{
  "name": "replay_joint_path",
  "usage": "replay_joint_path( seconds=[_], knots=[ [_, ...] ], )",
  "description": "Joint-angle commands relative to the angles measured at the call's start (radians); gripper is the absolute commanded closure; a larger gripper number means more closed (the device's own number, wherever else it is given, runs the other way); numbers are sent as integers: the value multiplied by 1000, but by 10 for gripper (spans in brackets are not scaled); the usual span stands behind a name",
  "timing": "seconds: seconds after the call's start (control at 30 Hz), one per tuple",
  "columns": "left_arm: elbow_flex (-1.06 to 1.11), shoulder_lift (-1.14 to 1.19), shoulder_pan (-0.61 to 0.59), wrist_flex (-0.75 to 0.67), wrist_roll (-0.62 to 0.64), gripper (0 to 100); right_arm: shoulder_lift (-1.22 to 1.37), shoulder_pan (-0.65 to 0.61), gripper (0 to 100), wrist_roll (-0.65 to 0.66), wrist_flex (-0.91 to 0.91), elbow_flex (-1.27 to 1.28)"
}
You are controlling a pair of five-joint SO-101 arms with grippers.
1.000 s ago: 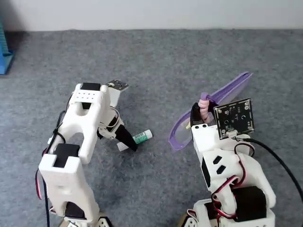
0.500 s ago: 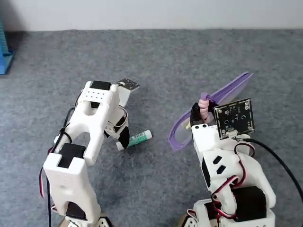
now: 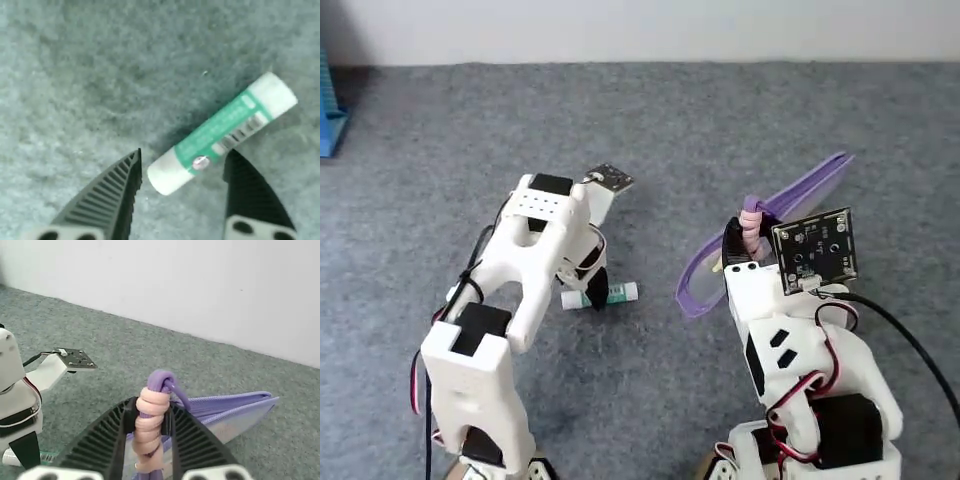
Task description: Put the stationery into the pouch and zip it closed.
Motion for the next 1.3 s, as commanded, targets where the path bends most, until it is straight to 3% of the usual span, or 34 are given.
replay_joint_path(
  seconds=[0.0,0.27,0.57,0.87,1.27],
  knots=[
    [-35,-8,8,-14,-11,806,-4,4,991,6,-36,-32],
    [-22,26,5,57,-12,987,-1,5,991,-54,-88,-95],
    [-22,-247,-17,126,63,987,13,10,991,-78,-165,-133],
    [-22,-628,-31,229,101,987,194,180,991,-196,-150,-261],
    [-24,-842,180,241,104,987,259,180,991,-193,-148,-261]
  ],
)
